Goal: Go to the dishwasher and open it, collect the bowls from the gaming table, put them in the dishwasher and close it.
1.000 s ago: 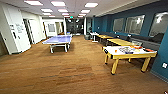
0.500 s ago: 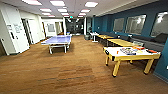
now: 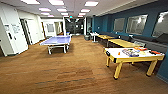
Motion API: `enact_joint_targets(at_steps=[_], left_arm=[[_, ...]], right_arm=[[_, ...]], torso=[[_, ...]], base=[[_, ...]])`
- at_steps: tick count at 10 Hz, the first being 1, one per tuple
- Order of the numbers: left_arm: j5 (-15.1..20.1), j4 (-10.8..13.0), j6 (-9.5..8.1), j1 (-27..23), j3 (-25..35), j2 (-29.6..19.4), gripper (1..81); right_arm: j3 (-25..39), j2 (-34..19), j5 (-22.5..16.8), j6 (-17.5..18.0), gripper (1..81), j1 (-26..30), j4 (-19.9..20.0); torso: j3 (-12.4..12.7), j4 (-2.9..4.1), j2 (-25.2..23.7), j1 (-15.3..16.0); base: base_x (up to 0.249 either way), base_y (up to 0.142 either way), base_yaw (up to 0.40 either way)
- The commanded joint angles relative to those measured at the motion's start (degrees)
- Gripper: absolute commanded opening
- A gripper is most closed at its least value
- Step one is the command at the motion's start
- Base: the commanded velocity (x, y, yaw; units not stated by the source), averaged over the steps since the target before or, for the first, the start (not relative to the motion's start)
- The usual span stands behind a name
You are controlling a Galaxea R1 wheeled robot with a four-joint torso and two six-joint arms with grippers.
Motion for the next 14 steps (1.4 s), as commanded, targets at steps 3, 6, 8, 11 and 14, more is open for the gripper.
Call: enact_joint_targets(at_steps=[3,6,8,11,14], left_arm=[[4.2,0.6,0.43,-3.4,-0.1,0.0,81.1],[6.9,0.6,0.43,-3.5,-0.1,0.2,81.1],[7.7,0.6,0.43,-3.5,-0.1,0.2,81.1],[7.7,0.6,0.43,-3.5,-0.1,0.3,81.1],[7.7,0.6,0.43,-3.5,-0.1,0.2,81.1]], right_arm=[[-0.1,-0.2,-2.7,0.1,81.1,2.3,-0.1],[-0.3,-0.5,-2.8,0.2,81.1,2.3,-0.1],[-0.9,-0.5,-2.9,0.4,81.1,2.3,0.1],[-1.1,-0.6,-7.1,0.6,81.1,3.0,0.2],[-1.0,-0.7,-6.9,0.6,81.1,2.5,0.2]], torso=[[0.0,0.00,0.0,0.1],[0.0,0.00,0.0,0.1],[0.0,0.00,0.0,0.1],[0.0,0.00,0.0,0.1],[0.0,0.00,0.0,0.1]], base=[[0.203,0.000,0.000],[0.194,0.000,0.000],[0.194,0.000,0.000],[0.194,0.000,0.000],[0.194,0.000,0.000]])
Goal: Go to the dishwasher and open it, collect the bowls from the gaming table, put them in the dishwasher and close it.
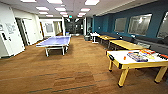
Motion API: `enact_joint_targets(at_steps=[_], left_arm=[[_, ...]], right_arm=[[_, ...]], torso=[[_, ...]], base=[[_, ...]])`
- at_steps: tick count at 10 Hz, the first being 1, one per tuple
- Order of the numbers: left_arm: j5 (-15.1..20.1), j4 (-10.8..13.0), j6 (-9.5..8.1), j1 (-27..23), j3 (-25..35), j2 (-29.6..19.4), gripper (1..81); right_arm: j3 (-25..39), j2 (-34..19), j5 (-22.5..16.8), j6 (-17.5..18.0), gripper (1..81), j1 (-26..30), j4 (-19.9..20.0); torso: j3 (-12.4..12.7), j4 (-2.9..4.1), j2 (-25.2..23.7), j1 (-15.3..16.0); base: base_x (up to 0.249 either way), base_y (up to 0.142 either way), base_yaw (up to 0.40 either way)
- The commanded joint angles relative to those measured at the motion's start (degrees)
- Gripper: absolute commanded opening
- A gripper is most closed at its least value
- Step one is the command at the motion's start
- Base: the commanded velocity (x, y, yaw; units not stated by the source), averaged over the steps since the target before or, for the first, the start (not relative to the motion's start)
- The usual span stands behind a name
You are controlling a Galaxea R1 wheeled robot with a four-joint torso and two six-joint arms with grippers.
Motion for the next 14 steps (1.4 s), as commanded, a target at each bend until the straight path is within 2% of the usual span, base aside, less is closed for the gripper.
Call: enact_joint_targets(at_steps=[1,14], left_arm=[[3.0,0.6,0.30,-3.4,-0.1,0.0,81.1],[2.9,0.5,0.12,-3.4,-0.1,0.0,81.1]], right_arm=[[0.1,0.1,-2.9,0.1,81.1,2.5,0.1],[0.1,0.1,-2.5,0.1,81.1,2.9,0.0]], torso=[[0.0,0.00,0.0,0.0],[0.0,0.00,0.0,0.0]], base=[[0.194,0.000,0.000],[0.194,0.000,0.000]])
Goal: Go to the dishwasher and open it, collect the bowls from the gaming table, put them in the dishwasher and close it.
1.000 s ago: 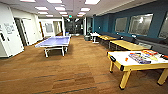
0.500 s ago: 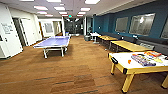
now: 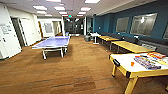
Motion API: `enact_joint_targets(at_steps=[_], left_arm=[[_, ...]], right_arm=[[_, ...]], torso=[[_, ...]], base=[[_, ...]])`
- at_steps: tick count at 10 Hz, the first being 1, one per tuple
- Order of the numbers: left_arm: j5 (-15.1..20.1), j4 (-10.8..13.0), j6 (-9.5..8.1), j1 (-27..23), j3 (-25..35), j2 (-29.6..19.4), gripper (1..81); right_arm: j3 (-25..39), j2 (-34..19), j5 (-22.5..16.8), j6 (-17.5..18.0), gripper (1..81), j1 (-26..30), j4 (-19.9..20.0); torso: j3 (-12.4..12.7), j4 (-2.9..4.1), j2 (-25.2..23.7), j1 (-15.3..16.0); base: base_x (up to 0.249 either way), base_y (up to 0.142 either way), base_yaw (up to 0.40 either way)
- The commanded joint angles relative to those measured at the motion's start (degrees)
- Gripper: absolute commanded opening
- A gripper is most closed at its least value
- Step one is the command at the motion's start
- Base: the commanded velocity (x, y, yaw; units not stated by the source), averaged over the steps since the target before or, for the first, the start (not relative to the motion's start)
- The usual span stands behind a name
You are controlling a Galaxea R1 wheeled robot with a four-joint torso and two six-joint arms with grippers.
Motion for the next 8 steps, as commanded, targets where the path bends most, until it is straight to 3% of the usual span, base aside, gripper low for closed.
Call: enact_joint_targets(at_steps=[1,8], left_arm=[[2.9,0.5,0.14,-3.4,-0.1,0.0,81.1],[2.9,0.4,0.23,-3.3,-0.1,0.1,81.1]], right_arm=[[0.1,0.1,-2.6,0.1,81.1,2.8,0.0],[0.1,0.2,-2.4,0.1,81.1,2.8,0.0]], torso=[[0.0,0.00,0.0,0.0],[0.0,0.00,0.0,0.0]], base=[[0.194,0.000,0.000],[0.194,0.000,0.000]])
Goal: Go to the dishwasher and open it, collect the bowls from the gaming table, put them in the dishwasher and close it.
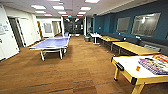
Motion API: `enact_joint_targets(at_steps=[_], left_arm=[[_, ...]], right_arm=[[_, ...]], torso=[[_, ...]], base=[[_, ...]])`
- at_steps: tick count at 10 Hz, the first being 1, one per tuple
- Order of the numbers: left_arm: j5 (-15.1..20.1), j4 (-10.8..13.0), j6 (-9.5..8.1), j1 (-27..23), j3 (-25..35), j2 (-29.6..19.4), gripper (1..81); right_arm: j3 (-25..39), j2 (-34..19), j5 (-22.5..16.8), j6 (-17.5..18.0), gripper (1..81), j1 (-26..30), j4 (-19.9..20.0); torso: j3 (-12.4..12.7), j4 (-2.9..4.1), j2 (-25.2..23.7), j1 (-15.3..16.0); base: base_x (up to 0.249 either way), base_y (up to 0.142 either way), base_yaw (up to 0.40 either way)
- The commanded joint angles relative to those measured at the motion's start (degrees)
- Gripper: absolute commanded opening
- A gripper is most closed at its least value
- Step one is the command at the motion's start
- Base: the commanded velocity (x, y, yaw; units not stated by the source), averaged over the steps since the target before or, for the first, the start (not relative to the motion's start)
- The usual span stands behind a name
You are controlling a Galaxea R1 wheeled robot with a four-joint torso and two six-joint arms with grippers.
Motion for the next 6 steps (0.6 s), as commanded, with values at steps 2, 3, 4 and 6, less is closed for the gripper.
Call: enact_joint_targets(at_steps=[2,3,4,6], left_arm=[[2.9,0.4,0.23,-3.3,-0.1,0.0,81.1],[2.9,0.4,0.23,-3.3,-0.1,0.0,81.1],[2.9,0.4,0.23,-3.3,-0.1,0.0,81.1],[2.9,0.1,0.23,-3.3,-0.1,-0.1,81.1]], right_arm=[[0.2,0.2,-2.5,0.1,81.1,2.9,0.0],[0.2,0.3,-2.6,0.1,81.1,3.0,0.0],[0.2,0.4,-2.6,0.1,81.1,3.0,0.0],[0.2,0.4,-2.7,0.0,81.1,3.0,0.0]], torso=[[0.0,0.00,0.0,0.0],[0.0,0.00,0.0,0.0],[0.0,0.00,0.0,0.1],[0.0,0.00,0.0,0.0]], base=[[0.167,0.000,0.000],[0.112,0.000,0.000],[0.087,0.000,0.000],[0.071,0.000,0.000]])
